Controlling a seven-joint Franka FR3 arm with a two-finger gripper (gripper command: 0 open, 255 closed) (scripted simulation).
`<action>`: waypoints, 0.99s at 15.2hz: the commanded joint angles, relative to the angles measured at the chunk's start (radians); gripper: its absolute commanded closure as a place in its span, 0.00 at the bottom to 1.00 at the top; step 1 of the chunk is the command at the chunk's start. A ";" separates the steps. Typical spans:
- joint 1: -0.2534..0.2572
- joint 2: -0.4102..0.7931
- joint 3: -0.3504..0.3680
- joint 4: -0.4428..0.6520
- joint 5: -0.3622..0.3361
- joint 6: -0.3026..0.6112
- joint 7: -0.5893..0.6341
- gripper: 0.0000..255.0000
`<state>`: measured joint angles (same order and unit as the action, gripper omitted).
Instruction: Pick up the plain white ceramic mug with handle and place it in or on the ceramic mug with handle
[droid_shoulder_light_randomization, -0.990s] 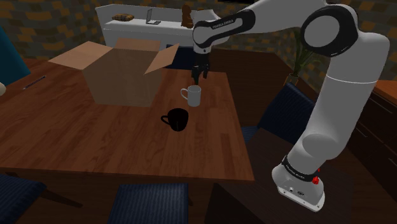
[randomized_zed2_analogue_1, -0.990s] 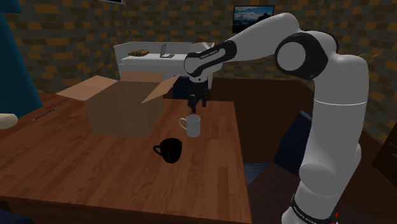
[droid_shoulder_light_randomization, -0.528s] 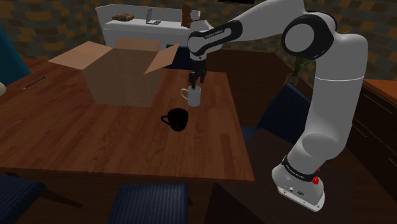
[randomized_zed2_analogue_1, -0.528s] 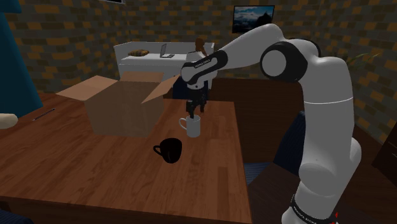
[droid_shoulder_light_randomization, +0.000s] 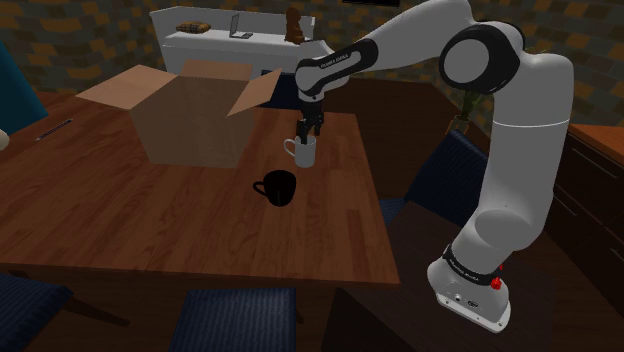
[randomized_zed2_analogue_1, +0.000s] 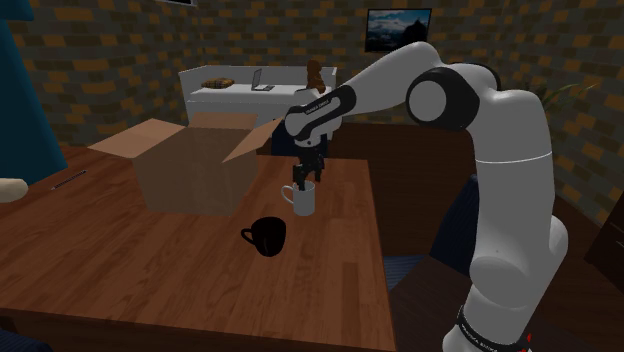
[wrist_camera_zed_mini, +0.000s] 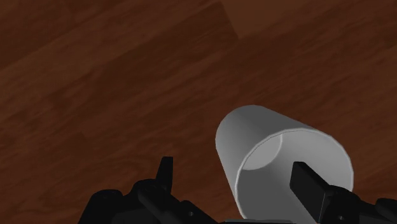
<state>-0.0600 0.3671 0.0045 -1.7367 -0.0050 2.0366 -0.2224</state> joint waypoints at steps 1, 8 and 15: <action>0.000 0.000 0.000 0.000 0.000 0.001 0.000 0.00; 0.000 0.000 0.000 0.000 0.000 0.000 0.000 1.00; 0.000 -0.010 0.000 0.012 0.000 -0.022 0.000 1.00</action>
<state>-0.0602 0.3593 0.0044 -1.7328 -0.0049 2.0247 -0.2228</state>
